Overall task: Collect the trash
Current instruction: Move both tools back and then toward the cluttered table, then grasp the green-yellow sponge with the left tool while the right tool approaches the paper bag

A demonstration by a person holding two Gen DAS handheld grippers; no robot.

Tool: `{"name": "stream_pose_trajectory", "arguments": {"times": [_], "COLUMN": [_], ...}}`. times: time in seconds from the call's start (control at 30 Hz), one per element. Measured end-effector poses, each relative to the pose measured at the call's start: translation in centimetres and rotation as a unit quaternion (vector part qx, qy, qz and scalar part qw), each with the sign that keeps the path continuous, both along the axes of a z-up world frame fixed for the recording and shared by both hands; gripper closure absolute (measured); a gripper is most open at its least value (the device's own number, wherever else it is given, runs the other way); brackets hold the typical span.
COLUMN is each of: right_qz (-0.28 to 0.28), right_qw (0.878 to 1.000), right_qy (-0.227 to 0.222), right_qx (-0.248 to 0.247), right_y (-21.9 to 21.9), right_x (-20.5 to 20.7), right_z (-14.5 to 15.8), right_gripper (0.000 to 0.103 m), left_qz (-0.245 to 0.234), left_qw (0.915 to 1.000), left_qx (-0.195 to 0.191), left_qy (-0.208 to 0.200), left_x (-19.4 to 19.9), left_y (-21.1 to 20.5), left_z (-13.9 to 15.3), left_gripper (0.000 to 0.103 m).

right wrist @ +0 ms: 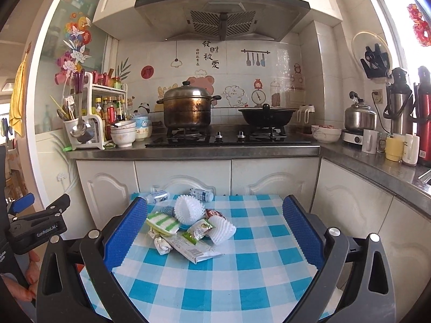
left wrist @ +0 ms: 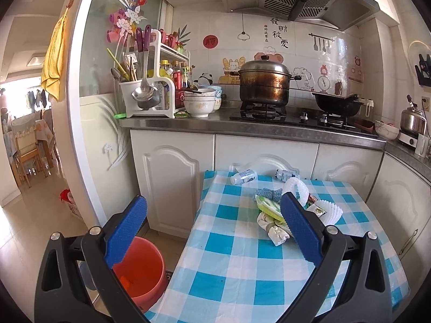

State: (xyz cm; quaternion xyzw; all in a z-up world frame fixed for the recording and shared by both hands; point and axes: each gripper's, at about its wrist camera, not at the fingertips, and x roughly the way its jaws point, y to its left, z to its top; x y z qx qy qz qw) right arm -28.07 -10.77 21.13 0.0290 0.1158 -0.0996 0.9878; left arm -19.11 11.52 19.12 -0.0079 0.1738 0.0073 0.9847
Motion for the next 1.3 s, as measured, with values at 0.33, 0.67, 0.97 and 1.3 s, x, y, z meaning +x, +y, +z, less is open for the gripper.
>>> {"name": "stream_pose_trajectory", "arguments": {"times": [0.33,0.67,0.97,1.3], "right_qz": [-0.001,0.049,0.106,0.152], "right_qw": [0.997,0.982,0.965,0.950], "right_qy": [0.069,0.143,0.185,0.205], "right_qx": [0.026,0.112,0.150,0.180], "right_y": [-1.6,-4.2,-5.0,-5.4], "right_x": [4.1,8.7,12.0,14.5], "right_z": [-4.2,-9.8,-13.9,-16.3], "right_gripper": [0.004,0.004,0.004,0.004], "left_qz": [-0.006,-0.048,-0.121,-0.168], "left_qw": [0.9989,0.9957,0.9781,0.9388], "left_qx": [0.013,0.000,-0.056,-0.177], "left_qy": [0.044,0.079,0.160,0.243], "left_x": [3.2,6.3,11.0,20.0], "left_y": [-1.3,-1.2,-1.6,-4.0], "left_z": [-3.2,-7.2,-10.0,-12.2], "left_gripper": [0.003,0.003,0.003,0.003]}}
